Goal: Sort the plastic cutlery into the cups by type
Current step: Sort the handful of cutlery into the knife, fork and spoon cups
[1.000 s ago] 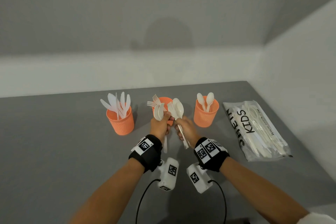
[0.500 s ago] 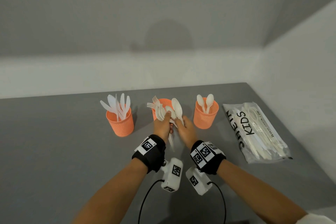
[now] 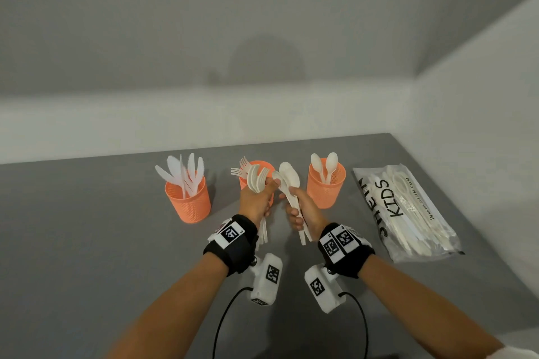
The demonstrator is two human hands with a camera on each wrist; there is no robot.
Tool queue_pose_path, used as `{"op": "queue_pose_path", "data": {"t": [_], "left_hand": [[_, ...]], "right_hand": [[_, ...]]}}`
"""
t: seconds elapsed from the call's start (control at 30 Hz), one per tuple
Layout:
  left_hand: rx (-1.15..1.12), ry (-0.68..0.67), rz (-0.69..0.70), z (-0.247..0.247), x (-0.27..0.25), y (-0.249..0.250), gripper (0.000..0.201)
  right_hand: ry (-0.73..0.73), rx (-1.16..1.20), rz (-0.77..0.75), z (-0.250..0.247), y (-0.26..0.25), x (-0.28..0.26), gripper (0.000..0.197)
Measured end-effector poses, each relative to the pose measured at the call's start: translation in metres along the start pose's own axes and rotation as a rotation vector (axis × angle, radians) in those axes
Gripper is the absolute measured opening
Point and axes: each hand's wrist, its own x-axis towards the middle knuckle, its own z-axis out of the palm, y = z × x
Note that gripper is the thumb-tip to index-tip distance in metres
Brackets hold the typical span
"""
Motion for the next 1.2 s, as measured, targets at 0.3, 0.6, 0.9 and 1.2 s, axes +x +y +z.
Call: {"op": "queue_pose_path", "data": {"t": [0.3, 0.6, 0.9, 1.2], "left_hand": [[0.214, 0.149, 0.079, 0.000, 0.004, 0.000, 0.020], [0.130, -0.009, 0.035, 0.005, -0.003, 0.005, 0.013], [0.110, -0.052, 0.049, 0.008, -0.002, 0.006, 0.017], [0.299, 0.036, 0.193, 0.010, 0.001, 0.009, 0.030]], "right_hand": [[0.109, -0.400, -0.252, 0.009, 0.008, -0.006, 0.019], [0.280, -1.000, -0.605, 0.012, 0.010, -0.007, 0.030], [0.209, -0.893, -0.602, 0.006, 0.005, -0.010, 0.023], [0.192, -0.367, -0.386, 0.006, 0.002, -0.003, 0.015]]}}
